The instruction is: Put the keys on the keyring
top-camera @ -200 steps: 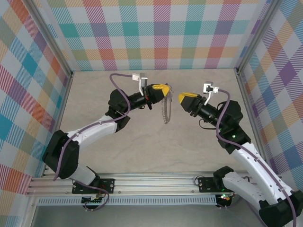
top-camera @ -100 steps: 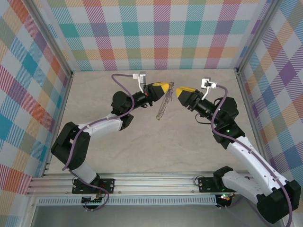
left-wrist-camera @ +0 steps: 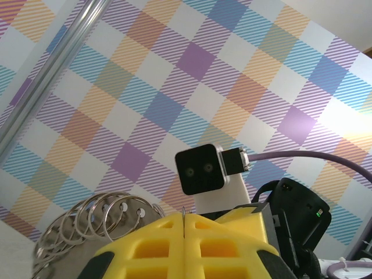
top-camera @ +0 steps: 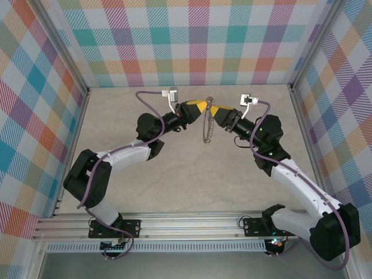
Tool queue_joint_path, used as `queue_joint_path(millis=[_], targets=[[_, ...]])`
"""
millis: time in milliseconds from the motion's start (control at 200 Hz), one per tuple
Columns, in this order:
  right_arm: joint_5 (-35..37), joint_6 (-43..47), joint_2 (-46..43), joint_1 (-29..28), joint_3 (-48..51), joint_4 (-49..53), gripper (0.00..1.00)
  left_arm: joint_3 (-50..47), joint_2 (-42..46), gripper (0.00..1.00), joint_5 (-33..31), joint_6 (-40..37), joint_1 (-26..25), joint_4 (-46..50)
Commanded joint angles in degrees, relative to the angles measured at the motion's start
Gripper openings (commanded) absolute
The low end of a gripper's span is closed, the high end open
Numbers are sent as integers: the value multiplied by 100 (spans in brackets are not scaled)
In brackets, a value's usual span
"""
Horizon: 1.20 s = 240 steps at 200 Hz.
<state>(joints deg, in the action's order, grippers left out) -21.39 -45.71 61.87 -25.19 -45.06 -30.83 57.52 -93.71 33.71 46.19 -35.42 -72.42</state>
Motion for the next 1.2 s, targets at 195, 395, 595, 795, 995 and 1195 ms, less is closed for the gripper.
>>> queue_joint_path(millis=[195, 395, 595, 795, 995, 1195], targets=[[-390, -453, 235, 20, 241, -993, 23, 41, 63, 0, -84, 69, 54, -483], [-541, -596, 317, 4, 252, -1162, 12, 44, 47, 0, -101, 65, 53, -483], [-621, -513, 238, -3, 234, -843, 13, 53, 37, 0, -95, 74, 53, -483], [-232, 62, -569, 111, 249, 388, 28, 39, 55, 0, -84, 65, 55, -484], [-243, 134, -885, 368, 44, 591, 39, 32, 41, 0, -76, 87, 53, -501], [-595, -130, -351, 374, -272, 50, 41, 32, 54, 0, -62, 99, 53, -501]])
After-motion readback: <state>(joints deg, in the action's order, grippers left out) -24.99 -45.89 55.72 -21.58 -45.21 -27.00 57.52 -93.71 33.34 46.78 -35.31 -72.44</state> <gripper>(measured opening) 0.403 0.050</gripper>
